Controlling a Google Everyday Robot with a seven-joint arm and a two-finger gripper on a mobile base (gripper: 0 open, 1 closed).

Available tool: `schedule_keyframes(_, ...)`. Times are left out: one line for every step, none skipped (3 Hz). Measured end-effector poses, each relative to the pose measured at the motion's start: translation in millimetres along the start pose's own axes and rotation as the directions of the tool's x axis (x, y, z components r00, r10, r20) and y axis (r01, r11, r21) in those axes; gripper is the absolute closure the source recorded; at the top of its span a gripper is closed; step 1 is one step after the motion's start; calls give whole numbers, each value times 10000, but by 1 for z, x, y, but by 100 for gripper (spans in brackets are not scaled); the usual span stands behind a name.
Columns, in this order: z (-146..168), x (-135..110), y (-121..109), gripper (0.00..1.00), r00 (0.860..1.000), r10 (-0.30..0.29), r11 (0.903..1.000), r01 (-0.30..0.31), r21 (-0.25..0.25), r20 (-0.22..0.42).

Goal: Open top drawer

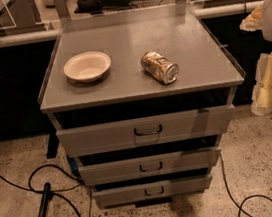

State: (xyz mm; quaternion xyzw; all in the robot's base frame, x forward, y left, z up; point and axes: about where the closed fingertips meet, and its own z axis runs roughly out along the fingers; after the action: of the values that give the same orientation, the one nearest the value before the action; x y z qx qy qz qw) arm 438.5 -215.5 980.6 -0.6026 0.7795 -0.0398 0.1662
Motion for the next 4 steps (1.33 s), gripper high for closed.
schedule_keyframes(0, -1, 1, 0, 10000, 6, 10000, -6, 28, 44)
schedule_keyframes(26, -8, 20, 0, 9992, 236, 9992, -226, -328, 309)
schedule_keyframes(74, -27, 52, 0, 9969, 399, 9952, -336, -925, 673)
schedule_keyframes(111, -48, 69, 0, 9917, 606, 9849, -410, -1684, 1132)
